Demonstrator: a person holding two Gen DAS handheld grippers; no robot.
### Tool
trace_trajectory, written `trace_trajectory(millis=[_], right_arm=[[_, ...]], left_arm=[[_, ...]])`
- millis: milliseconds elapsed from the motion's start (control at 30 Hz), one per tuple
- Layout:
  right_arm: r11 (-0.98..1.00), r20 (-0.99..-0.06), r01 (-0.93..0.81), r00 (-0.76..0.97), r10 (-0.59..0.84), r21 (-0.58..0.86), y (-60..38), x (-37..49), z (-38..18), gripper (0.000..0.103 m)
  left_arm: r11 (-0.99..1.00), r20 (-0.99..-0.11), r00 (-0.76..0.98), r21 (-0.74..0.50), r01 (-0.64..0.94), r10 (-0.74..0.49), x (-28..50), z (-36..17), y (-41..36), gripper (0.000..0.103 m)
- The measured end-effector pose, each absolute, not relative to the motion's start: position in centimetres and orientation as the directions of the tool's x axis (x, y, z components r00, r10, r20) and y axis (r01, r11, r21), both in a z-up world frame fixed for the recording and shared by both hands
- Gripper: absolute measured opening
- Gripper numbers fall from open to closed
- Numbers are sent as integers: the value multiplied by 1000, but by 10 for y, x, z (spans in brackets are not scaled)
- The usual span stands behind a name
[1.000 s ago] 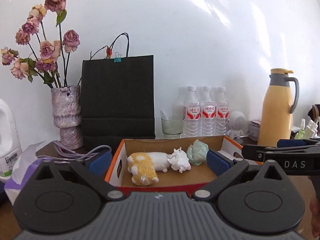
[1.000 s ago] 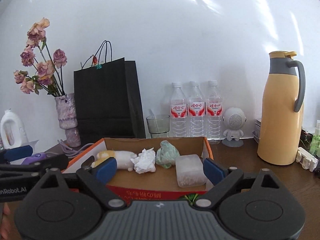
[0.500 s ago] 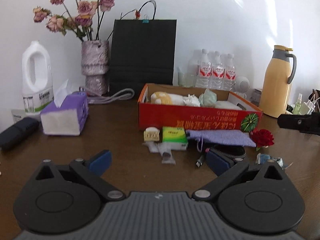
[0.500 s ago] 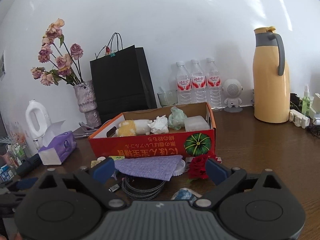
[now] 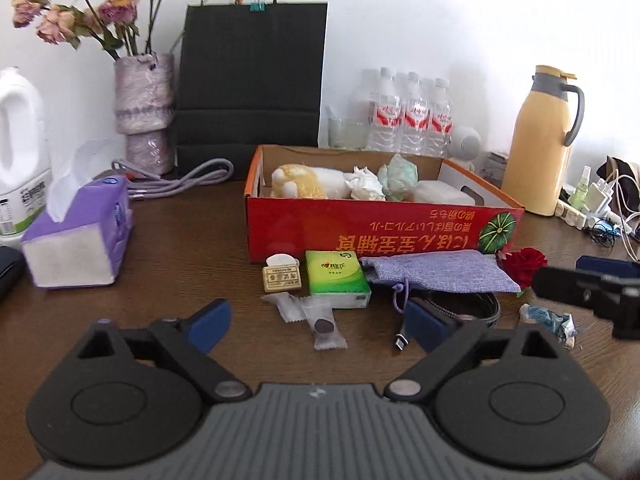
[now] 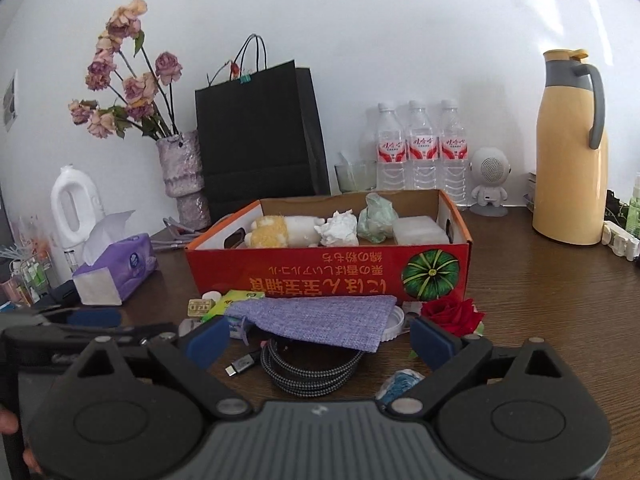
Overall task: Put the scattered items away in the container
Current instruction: 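Grasp the small clear packet with the left gripper while the right gripper grasps the blue wrapper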
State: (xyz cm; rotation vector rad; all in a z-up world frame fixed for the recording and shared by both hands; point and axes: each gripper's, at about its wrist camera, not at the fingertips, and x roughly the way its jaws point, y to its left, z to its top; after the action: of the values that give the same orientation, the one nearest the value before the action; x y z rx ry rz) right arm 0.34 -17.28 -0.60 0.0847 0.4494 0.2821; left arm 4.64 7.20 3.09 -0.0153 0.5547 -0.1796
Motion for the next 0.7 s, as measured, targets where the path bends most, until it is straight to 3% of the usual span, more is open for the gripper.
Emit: trace_trajectory(millis=[33,67,100,133,233,433,600,633,700], right_arm=[[958,-423,-254,860,285,130,-170,6,-7,95],[959,-434,-259,855,283,115,-168,8,-8,93],[960,-446,-261,850,279,103,-168,11,-10,89],[961,-455,-257,848,273,97,-168,13,-12,87],[960,-466,-258,840,280,112,-174,18,-16,84],[965,-511,-255,822,251,64,-182,34,-17,82],[964,-568,-257,786,245,59,-184,37,-27,81],[965,-574,-259,784,237,44,-184,35,-29,81],[966,-583,-259,784,216,9,-183,30,-31,81]], left_arm=[[979,-539,818,-77,188,-199,53,29,71,62],[973,-556,800,-93,210,-226,60,26,70,42],[970,-568,787,-108,220,-242,66,24,68,31],[967,-576,778,-116,227,-251,70,21,65,28],[973,-598,769,-91,212,-223,82,15,54,28],[985,-612,777,-25,172,-151,91,5,50,40],[978,-629,761,5,207,-157,90,-1,46,40],[978,-629,761,7,209,-159,90,-1,46,40],[979,-627,762,-4,205,-162,90,-1,48,20]])
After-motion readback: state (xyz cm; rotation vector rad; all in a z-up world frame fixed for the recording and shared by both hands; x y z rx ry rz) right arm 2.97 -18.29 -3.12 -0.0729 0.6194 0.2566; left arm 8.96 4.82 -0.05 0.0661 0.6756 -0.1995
